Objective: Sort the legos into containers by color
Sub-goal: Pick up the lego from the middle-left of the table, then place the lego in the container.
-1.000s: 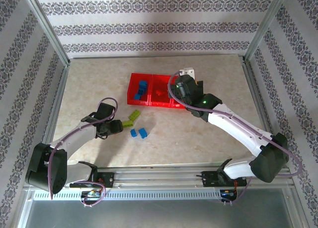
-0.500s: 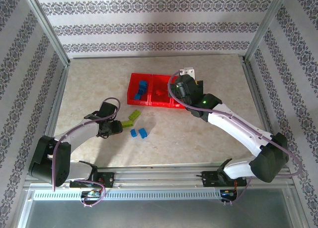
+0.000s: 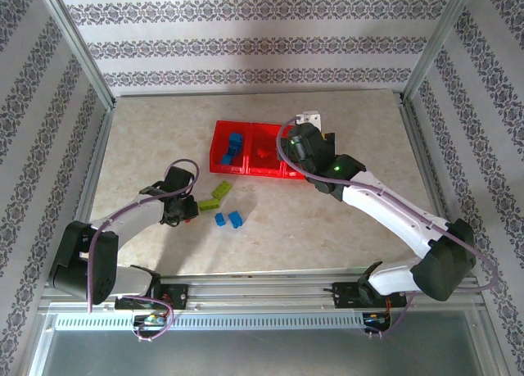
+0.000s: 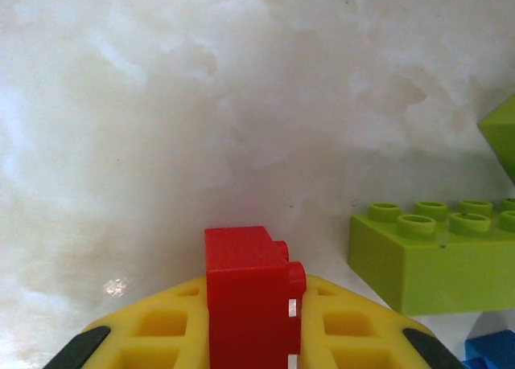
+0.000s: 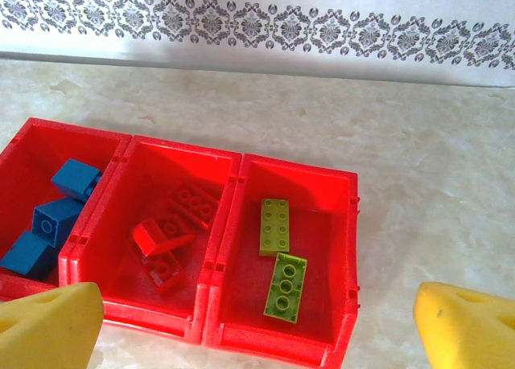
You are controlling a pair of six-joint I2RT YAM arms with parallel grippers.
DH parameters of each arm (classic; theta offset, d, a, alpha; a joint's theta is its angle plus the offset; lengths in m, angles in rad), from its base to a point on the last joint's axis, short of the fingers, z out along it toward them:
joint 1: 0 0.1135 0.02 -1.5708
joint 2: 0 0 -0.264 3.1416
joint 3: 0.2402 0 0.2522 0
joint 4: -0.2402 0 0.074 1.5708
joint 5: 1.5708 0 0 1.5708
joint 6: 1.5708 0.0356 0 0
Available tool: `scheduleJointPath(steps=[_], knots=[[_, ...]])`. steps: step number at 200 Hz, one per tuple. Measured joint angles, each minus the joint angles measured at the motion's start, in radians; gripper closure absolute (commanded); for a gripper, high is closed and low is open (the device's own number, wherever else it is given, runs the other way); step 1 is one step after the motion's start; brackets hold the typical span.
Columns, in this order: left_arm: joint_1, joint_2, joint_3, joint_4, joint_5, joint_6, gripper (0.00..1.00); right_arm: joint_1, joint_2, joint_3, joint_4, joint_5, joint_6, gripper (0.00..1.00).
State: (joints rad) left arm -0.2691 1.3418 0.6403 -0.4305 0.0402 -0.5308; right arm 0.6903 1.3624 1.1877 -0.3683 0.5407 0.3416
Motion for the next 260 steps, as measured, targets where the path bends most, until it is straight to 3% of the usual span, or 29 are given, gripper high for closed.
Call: scheduleJointPath(steps=[59, 102, 165, 260], knots=[[-0.007, -0.099, 0.034, 0.001, -0.023, 0.000, 0.89, 0.000, -0.013, -0.050, 0.024, 0.003, 0.004, 0.02], [-0.071, -0.099, 0.167, 0.068, -0.044, 0.001, 0.90, 0.000, -0.061, -0.108, 0.047, 0.016, 0.031, 0.02], [-0.171, 0.157, 0.412, 0.211, -0.044, 0.037, 0.90, -0.001, -0.138, -0.167, 0.066, 0.037, 0.060, 0.02], [-0.276, 0.489, 0.761, 0.244, -0.013, 0.101, 0.89, -0.048, -0.253, -0.235, 0.053, 0.050, 0.119, 0.02]])
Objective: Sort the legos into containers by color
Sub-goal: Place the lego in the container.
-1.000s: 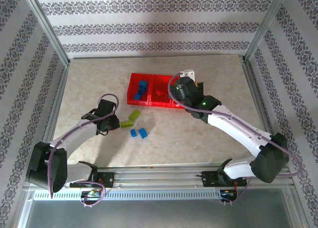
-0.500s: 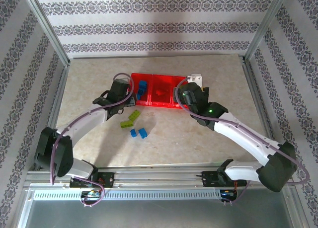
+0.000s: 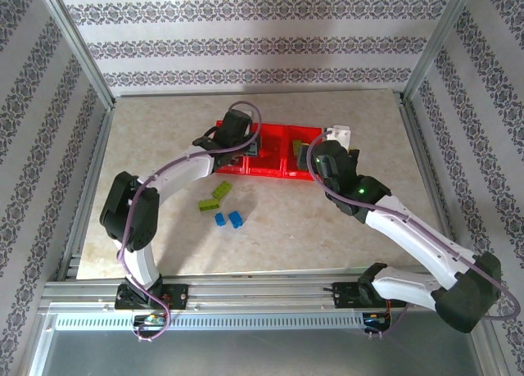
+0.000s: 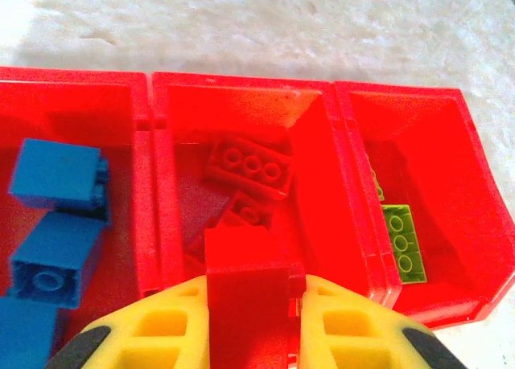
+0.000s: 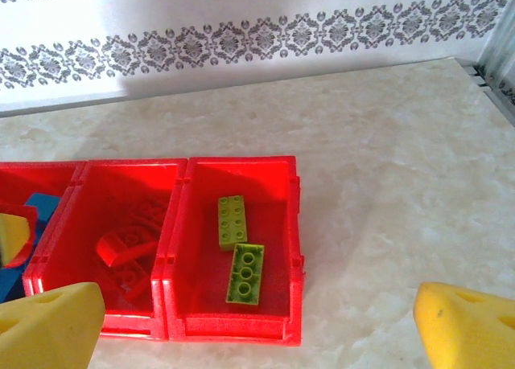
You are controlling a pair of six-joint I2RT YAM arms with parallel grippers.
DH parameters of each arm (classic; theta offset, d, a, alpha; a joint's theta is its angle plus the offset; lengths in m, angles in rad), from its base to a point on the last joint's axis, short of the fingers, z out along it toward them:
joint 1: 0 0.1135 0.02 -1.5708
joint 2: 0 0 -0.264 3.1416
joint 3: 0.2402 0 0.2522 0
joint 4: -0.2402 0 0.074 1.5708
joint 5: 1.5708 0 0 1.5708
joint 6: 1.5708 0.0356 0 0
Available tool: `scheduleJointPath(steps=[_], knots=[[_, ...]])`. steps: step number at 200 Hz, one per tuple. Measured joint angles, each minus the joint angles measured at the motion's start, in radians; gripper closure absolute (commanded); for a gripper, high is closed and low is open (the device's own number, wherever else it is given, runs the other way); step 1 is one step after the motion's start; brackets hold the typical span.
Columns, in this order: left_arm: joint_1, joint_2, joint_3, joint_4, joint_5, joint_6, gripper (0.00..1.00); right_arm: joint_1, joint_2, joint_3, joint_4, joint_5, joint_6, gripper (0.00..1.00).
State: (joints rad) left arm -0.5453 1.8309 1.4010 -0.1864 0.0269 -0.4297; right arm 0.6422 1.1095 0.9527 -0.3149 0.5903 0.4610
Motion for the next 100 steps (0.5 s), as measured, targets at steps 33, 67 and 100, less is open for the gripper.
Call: scheduleJointPath(steps=[33, 67, 100], knots=[[-0.027, 0.071, 0.048, -0.003, 0.003, 0.006, 0.88, -0.012, -0.033, -0.024, -0.009, 0.000, 0.014, 0.02], [-0.049, 0.124, 0.083, -0.010, 0.003, 0.013, 0.87, -0.019, -0.055, -0.035, -0.010, -0.003, 0.027, 0.02], [-0.058, 0.169, 0.116, -0.011, 0.004, 0.016, 0.84, -0.025, -0.065, -0.042, -0.010, -0.004, 0.034, 0.02]])
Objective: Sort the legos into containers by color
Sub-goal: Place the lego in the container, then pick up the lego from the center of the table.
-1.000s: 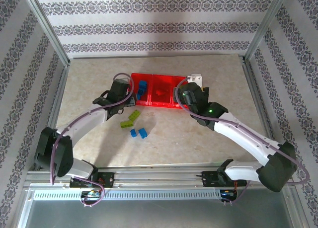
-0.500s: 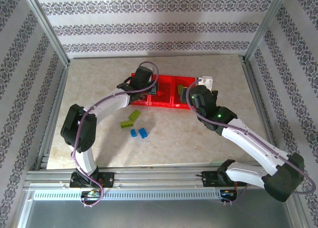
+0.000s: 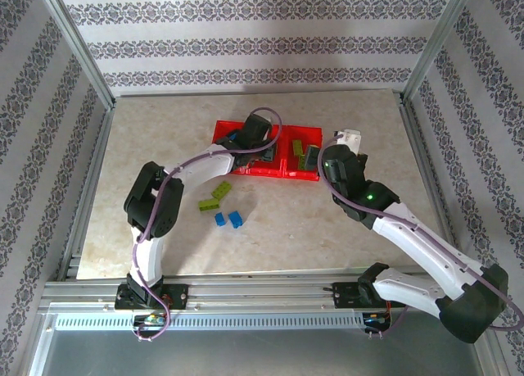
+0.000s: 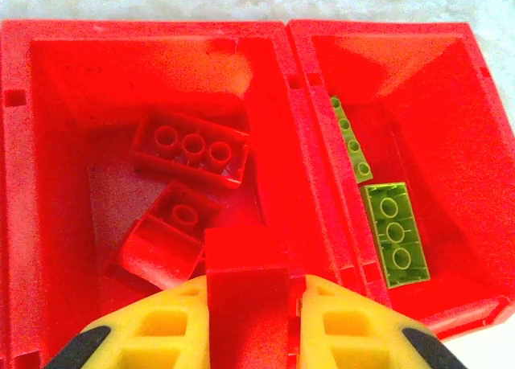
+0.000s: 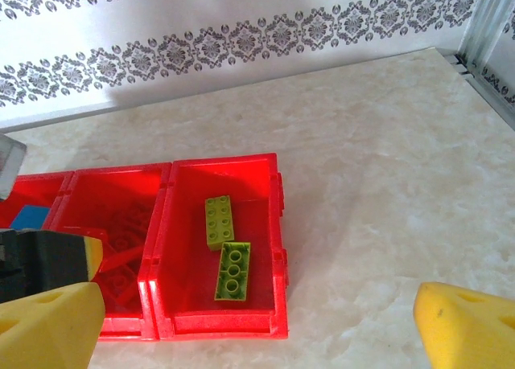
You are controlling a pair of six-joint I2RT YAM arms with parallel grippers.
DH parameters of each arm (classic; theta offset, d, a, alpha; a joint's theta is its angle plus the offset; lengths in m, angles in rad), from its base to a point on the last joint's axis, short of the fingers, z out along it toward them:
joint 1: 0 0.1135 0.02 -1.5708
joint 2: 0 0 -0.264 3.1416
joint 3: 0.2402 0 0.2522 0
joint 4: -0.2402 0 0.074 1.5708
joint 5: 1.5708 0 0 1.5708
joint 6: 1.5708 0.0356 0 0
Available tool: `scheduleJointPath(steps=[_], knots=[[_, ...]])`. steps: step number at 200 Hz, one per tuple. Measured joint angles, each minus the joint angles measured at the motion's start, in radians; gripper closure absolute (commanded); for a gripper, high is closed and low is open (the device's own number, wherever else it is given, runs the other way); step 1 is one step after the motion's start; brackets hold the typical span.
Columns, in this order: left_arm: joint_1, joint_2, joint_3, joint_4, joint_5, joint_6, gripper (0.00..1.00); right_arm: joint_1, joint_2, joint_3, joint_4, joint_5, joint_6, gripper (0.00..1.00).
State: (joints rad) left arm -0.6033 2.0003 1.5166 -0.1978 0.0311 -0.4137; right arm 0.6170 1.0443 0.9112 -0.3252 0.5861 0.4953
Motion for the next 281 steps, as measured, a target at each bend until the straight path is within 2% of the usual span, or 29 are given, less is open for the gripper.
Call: scheduleJointPath(steps=[45, 134, 205, 241, 281], knots=[[-0.006, 0.019, 0.004, -0.005, 0.004, 0.000, 0.80, 0.000, -0.001, -0.005, -0.001, -0.001, 0.004, 0.02], [-0.013, 0.032, 0.005, -0.007, 0.011, 0.000, 0.60, -0.013, -0.001, -0.005, -0.001, -0.019, 0.005, 0.02], [-0.013, 0.029, 0.002, -0.006, 0.010, -0.001, 0.56, -0.013, -0.002, -0.012, -0.006, -0.023, 0.007, 0.02], [-0.015, -0.053, -0.072, 0.000, 0.001, -0.005, 0.49, -0.013, -0.002, -0.012, -0.007, -0.026, 0.008, 0.02], [-0.032, -0.233, -0.215, 0.013, -0.048, -0.023, 0.35, -0.013, -0.002, -0.013, -0.007, -0.026, 0.008, 0.02]])
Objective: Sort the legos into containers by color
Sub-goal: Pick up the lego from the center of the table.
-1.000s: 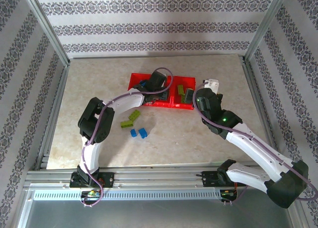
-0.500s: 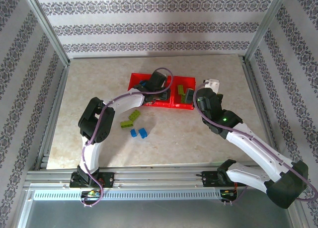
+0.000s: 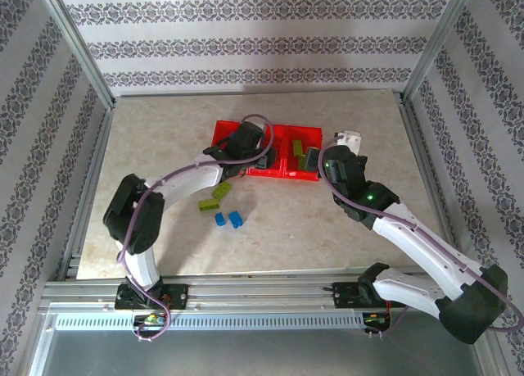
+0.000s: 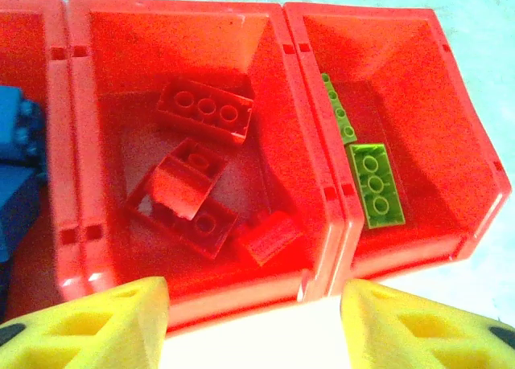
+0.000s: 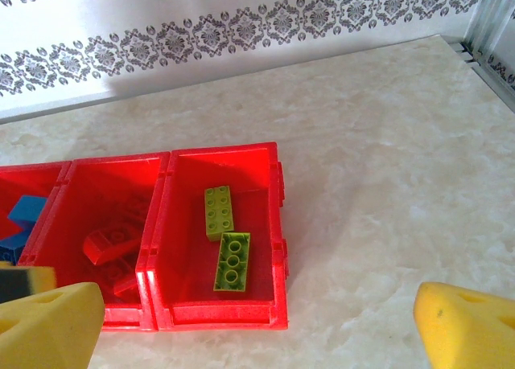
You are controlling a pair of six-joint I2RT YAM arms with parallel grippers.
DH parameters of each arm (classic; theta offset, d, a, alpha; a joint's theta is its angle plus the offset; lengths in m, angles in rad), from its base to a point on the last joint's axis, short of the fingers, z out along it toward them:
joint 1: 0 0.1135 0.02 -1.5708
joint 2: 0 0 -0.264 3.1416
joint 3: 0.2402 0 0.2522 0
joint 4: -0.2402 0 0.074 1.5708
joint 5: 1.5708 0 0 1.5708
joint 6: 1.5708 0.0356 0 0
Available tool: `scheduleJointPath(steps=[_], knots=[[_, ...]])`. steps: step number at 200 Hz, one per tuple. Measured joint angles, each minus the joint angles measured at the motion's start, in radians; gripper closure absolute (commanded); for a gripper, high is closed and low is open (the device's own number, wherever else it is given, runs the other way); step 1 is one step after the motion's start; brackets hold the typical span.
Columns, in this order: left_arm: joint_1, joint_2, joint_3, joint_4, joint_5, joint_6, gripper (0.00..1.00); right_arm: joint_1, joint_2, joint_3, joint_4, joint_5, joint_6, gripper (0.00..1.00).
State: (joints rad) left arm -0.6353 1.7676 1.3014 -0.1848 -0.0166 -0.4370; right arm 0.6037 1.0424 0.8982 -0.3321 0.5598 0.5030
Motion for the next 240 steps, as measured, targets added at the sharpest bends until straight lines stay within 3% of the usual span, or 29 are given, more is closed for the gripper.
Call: scheduleJointPath(steps=[12, 44, 90, 142, 240], knots=[[-0.005, -0.055, -0.055, 0.006, -0.019, -0.012, 0.29, 0.000, 0.000, 0.000, 0.000, 0.000, 0.000, 0.02], [-0.015, -0.204, -0.230, 0.012, -0.084, -0.059, 0.00, 0.000, 0.000, 0.000, 0.000, 0.000, 0.000, 0.02], [-0.020, -0.408, -0.448, -0.038, -0.182, -0.169, 0.00, 0.000, 0.005, 0.000, 0.000, -0.004, 0.019, 0.02], [-0.031, -0.526, -0.543, -0.140, -0.243, -0.276, 0.00, -0.011, 0.046, 0.000, 0.000, -0.026, 0.024, 0.02], [-0.053, -0.460, -0.611, -0.167, -0.190, -0.362, 0.15, -0.013, 0.066, 0.000, 0.000, -0.049, 0.026, 0.02]])
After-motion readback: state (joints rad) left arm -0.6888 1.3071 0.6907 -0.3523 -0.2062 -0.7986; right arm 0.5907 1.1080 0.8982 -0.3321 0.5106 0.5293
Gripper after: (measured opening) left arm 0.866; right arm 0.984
